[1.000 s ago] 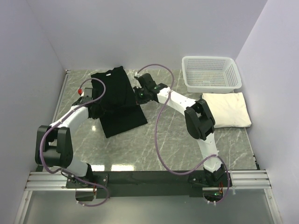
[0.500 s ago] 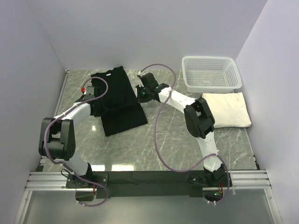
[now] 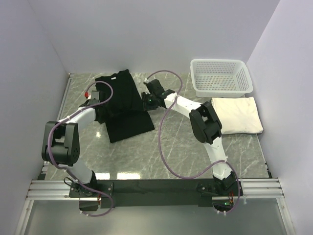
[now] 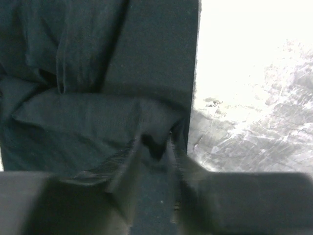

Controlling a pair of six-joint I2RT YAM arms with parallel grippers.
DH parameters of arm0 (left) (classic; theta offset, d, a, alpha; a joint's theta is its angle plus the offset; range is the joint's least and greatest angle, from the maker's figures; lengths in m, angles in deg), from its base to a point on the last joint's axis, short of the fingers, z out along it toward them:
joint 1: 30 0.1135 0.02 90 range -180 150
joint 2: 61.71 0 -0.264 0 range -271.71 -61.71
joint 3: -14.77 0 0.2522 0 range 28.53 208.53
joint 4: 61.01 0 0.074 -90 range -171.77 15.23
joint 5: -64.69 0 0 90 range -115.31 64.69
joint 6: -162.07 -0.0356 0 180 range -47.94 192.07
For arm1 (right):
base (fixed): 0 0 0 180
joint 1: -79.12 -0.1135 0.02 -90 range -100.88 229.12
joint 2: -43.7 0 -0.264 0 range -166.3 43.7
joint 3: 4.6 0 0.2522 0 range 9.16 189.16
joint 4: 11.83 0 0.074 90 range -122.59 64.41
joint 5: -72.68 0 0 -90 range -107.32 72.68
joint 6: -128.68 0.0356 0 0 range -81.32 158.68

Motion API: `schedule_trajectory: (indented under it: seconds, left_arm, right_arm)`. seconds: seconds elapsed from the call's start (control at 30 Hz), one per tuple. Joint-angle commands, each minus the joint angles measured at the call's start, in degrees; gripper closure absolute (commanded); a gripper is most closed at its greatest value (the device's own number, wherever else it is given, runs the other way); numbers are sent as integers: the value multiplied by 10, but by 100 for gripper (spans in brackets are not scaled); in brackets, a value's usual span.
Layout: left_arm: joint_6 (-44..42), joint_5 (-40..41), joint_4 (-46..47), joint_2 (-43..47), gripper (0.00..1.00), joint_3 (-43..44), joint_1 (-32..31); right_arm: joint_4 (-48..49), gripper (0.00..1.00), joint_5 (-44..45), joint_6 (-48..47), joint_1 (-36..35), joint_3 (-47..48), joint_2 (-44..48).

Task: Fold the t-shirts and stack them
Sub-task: Fold the tshirt

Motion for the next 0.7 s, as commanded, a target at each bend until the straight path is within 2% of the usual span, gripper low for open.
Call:
schedule_trajectory:
  seconds: [0.0,0.1,0.3,0.37,0.47,0.5,0.67]
  left_arm:
    - [9,34,21,47,44,8,3]
    - [8,37,19,85,22,0,-1]
    - [18,36,2,149,19,-29,-52]
    - [28,27,-2,153,22,-36,-82]
    - [40,22,-1,142,34,-39,-118]
    - [44,22,-1,128,42,-39,-123]
    - [42,25,4,70,55,-19,-127]
  right_arm:
    - [15,57,-2,-1,2,19,15]
    - [15,50,1,6,3,9,50]
    - [51,48,1,29,1,-69,132]
    - [55,49,-21,37,1,-95,143]
    - [75,53,-50,53,1,-140,159]
    - [81,55,-57,60,0,-150,160]
    - [123,56,-93,76,0,-204,152]
